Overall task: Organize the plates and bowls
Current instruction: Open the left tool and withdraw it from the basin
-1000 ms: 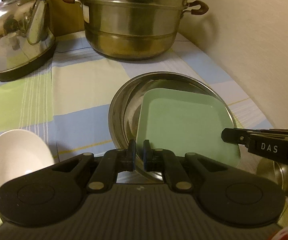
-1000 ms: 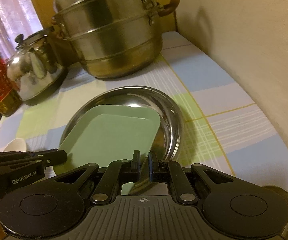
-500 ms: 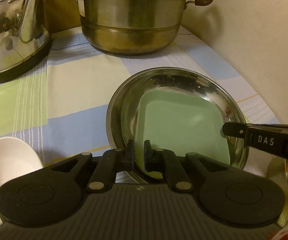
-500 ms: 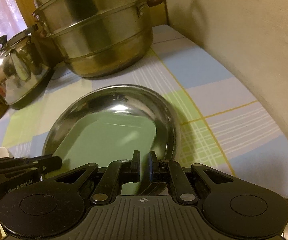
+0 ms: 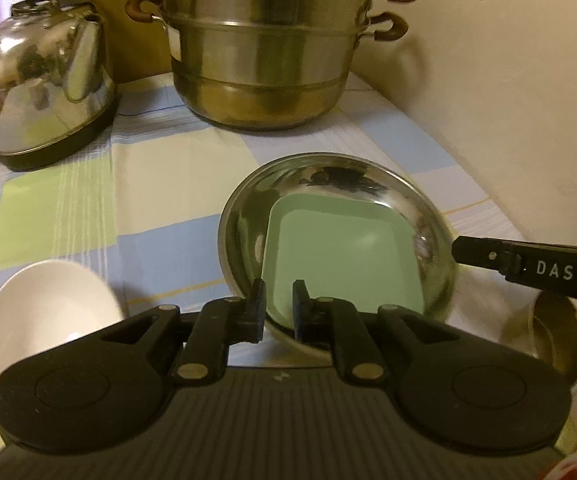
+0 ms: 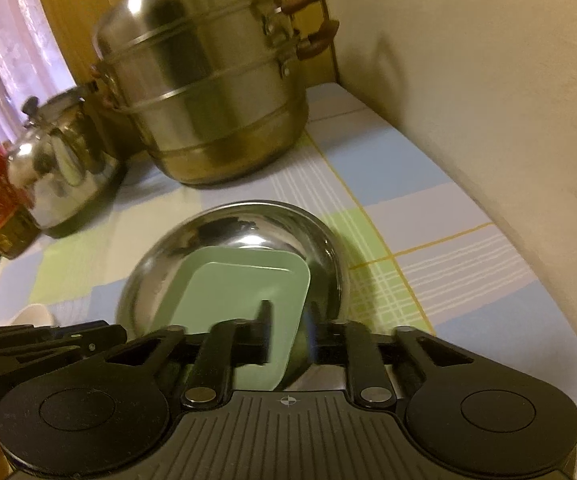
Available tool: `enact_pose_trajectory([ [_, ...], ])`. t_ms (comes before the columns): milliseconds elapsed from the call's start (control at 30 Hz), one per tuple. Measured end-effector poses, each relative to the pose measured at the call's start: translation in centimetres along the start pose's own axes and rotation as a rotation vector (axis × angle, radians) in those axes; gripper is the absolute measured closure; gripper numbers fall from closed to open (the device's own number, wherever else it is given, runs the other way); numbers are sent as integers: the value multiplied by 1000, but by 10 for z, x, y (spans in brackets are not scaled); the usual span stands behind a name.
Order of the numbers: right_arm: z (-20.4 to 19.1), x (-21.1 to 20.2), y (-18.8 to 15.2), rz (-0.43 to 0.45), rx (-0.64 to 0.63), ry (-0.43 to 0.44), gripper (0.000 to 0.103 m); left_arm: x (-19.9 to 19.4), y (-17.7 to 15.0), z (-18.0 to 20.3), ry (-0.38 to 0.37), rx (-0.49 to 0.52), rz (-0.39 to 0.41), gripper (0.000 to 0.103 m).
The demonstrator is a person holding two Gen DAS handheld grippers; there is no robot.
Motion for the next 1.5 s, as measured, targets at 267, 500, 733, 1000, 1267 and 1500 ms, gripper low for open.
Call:
enact_pose_trajectory([
  [267, -8, -61, -18, 29, 20, 61, 53, -65, -24, -6, 13, -33, 18, 89],
  [500, -16, -111, -46, 5, -14, 92, 51, -124, -60, -7, 35, -71, 30, 88],
  [733, -17, -153, -82, -24, -47, 124, 50, -165, -107, -9, 74, -129, 12, 86],
  [1000, -14, -181, -121, -72, -61, 157, 42, -197, -152, -7, 123, -195, 2, 84],
  [1267, -12, -198, -148, -109, -85, 178, 36, -219, -185, -1, 157, -233, 0, 83],
  [1500, -15, -202, -166, -140, -100, 190, 36, -231, -206, 5, 182, -235, -10, 83],
])
Point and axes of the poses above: each gripper's, at about its wrist camera, not at the fingertips, and x roughly the way its jaws point, z to its right, y to its top, the point moved 9 cm from there along x, roughly the way its jaws point, and after that the axes turned 5 degrees about y, right-handed, at the moved point
